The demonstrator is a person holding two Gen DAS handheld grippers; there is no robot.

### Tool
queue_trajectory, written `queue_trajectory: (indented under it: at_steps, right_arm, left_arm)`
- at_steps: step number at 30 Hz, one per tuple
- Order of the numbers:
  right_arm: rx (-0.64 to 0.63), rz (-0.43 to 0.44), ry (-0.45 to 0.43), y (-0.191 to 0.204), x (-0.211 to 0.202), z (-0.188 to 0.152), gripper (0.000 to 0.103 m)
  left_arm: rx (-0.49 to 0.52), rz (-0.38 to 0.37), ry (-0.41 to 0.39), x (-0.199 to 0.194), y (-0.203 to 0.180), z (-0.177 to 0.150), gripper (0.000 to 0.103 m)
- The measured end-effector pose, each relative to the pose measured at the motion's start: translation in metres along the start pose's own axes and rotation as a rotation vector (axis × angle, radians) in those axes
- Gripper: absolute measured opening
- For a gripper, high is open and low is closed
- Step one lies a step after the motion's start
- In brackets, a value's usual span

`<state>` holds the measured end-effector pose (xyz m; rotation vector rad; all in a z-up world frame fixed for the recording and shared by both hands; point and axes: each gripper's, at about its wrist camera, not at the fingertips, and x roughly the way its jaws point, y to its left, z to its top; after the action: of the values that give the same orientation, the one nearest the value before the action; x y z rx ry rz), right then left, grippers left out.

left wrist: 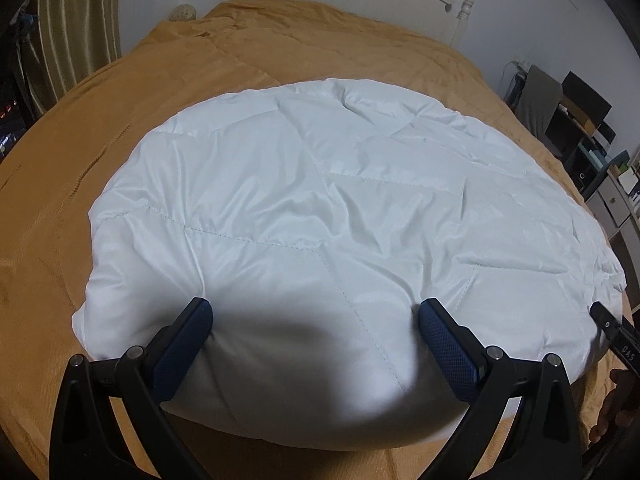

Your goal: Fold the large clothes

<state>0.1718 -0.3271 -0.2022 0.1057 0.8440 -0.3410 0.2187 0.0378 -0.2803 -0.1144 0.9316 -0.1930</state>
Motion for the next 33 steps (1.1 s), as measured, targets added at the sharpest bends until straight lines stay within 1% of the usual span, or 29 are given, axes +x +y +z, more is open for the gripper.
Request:
queue_trajectory:
  at_steps: [1,2,3,4,5,6,8,9,10,12,13,14,16,17,18,19,20,21,23,24,25,26,27,28,29,30,31,33]
  right_arm:
    - [0.003,-0.013,0.041,-0.005,0.010,-0.002,0.103]
    - [0.041,0.008,0.074,-0.015,0.018,-0.005,0.103]
    - [0.131,0.057,0.112,-0.031,0.023,-0.008,0.103]
    - [0.205,0.076,0.131,-0.044,0.023,-0.008,0.103]
    - [0.248,0.064,0.126,-0.053,0.016,-0.008,0.102]
    - [0.251,0.043,0.089,-0.056,0.005,-0.004,0.102]
    - [0.193,0.022,-0.019,-0.047,-0.025,0.009,0.100]
    - [0.155,0.040,-0.073,-0.035,-0.039,0.016,0.100]
    - [0.111,0.082,-0.118,-0.019,-0.050,0.023,0.100]
    - [0.009,0.211,-0.160,0.024,-0.061,0.034,0.100]
    - [-0.043,0.261,-0.156,0.047,-0.060,0.038,0.100]
    - [-0.090,0.288,-0.143,0.070,-0.054,0.039,0.100]
    - [-0.170,0.286,-0.096,0.109,-0.030,0.037,0.100]
    - [-0.199,0.274,-0.043,0.122,-0.010,0.032,0.100]
    - [-0.212,0.256,0.028,0.130,0.013,0.028,0.100]
    - [-0.202,0.251,0.075,0.134,0.033,0.022,0.101]
    - [-0.180,0.250,0.052,0.131,0.041,0.018,0.103]
    - [-0.179,0.245,0.019,0.132,0.041,0.014,0.103]
    - [-0.198,0.236,0.024,0.133,0.042,0.014,0.103]
    - [-0.198,0.238,0.030,0.130,0.042,0.014,0.103]
    - [-0.201,0.236,0.034,0.130,0.045,0.016,0.103]
    - [-0.208,0.231,0.036,0.129,0.047,0.020,0.103]
    - [-0.214,0.223,0.033,0.129,0.048,0.019,0.103]
    - [-0.219,0.216,0.029,0.129,0.049,0.018,0.103]
    - [-0.220,0.211,0.027,0.129,0.049,0.017,0.103]
    - [-0.220,0.209,0.026,0.133,0.047,0.017,0.103]
    - [-0.221,0.207,0.026,0.141,0.041,0.019,0.103]
    - [-0.225,0.214,0.024,0.138,0.038,0.018,0.103]
  left_arm:
    - [0.002,-0.003,-0.006,0.000,0.000,-0.001,0.103]
    - [0.000,-0.011,-0.009,0.000,0.001,-0.002,0.103]
    - [-0.005,-0.023,-0.009,0.001,0.003,-0.002,0.103]
    - [-0.010,-0.036,-0.008,0.001,0.005,-0.002,0.103]
    - [-0.015,-0.044,-0.004,0.000,0.005,-0.003,0.103]
    - [-0.016,-0.052,0.003,0.000,0.006,-0.002,0.103]
    - [-0.005,-0.068,0.013,-0.001,0.006,-0.001,0.102]
    - [0.002,-0.075,0.016,-0.001,0.007,-0.001,0.102]
    - [0.004,-0.083,0.018,-0.001,0.007,-0.001,0.102]
    - [-0.014,-0.106,0.021,-0.003,0.011,-0.002,0.102]
    - [-0.025,-0.118,0.029,-0.003,0.013,-0.002,0.102]
    - [-0.035,-0.130,0.035,-0.004,0.015,-0.002,0.102]
    - [-0.052,-0.166,0.061,-0.004,0.021,-0.001,0.102]
    - [-0.065,-0.178,0.082,-0.003,0.024,-0.001,0.102]
    - [-0.081,-0.186,0.101,-0.001,0.026,-0.001,0.102]
    - [-0.098,-0.198,0.115,0.000,0.029,-0.002,0.102]
    - [-0.102,-0.206,0.121,0.000,0.030,-0.004,0.102]
    - [-0.085,-0.207,0.124,-0.001,0.028,-0.006,0.102]
    - [-0.034,-0.188,0.125,-0.005,0.025,-0.010,0.102]
    - [-0.033,-0.162,0.112,-0.013,0.026,-0.013,0.101]
    - [-0.050,-0.140,0.087,-0.022,0.029,-0.016,0.101]
    - [-0.071,-0.139,0.055,-0.035,0.034,-0.020,0.101]
    - [-0.095,-0.121,0.024,-0.047,0.040,-0.025,0.102]
    - [-0.115,-0.088,-0.002,-0.058,0.046,-0.031,0.102]
    - [-0.131,-0.065,-0.009,-0.064,0.050,-0.035,0.102]
    - [-0.152,-0.066,0.000,-0.066,0.055,-0.041,0.102]
    - [-0.177,-0.100,0.015,-0.064,0.060,-0.045,0.102]
    - [-0.279,-0.211,0.052,-0.052,0.071,-0.053,0.102]
